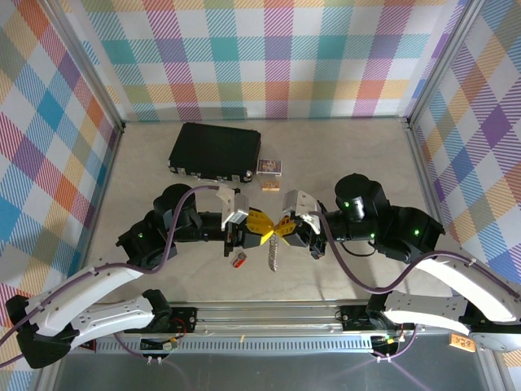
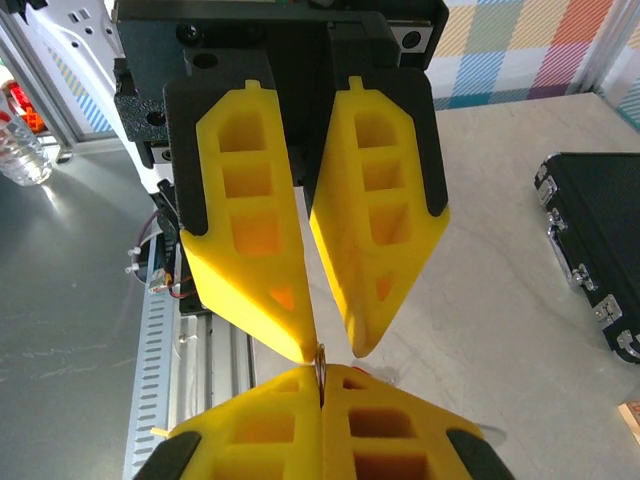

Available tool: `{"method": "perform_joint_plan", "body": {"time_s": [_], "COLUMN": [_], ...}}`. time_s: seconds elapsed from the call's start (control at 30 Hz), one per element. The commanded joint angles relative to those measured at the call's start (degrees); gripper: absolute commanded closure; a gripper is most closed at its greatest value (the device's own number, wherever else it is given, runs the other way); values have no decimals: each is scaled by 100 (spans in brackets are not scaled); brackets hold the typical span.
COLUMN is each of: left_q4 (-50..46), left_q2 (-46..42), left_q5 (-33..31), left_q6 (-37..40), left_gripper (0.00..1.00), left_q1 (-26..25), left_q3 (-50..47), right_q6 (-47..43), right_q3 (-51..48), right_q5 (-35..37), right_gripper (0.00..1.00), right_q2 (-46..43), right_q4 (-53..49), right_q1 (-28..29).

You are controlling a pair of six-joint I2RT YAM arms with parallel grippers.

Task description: Put the keys on the keyring

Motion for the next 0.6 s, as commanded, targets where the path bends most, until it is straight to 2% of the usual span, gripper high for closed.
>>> {"method": "perform_joint_plan", "body": {"time_s": [0.0, 0.3, 0.57], "left_q4": [-161, -156, -61], "left_q2": [43, 158, 213], "left_q5": [37, 80, 125], "left_q6": [167, 186, 116], "left_gripper": [80, 88, 88], "left_q1": [-19, -20, -20], "left_q3": [248, 236, 197], "right_q6": [-177, -230, -230], "right_q3": [230, 217, 140], "right_q5": [-94, -8, -35], "right_gripper": [100, 100, 100], "right_q2": [-8, -114, -170], "right_q4": [21, 43, 28], "right_q1": [15, 15, 7]}}
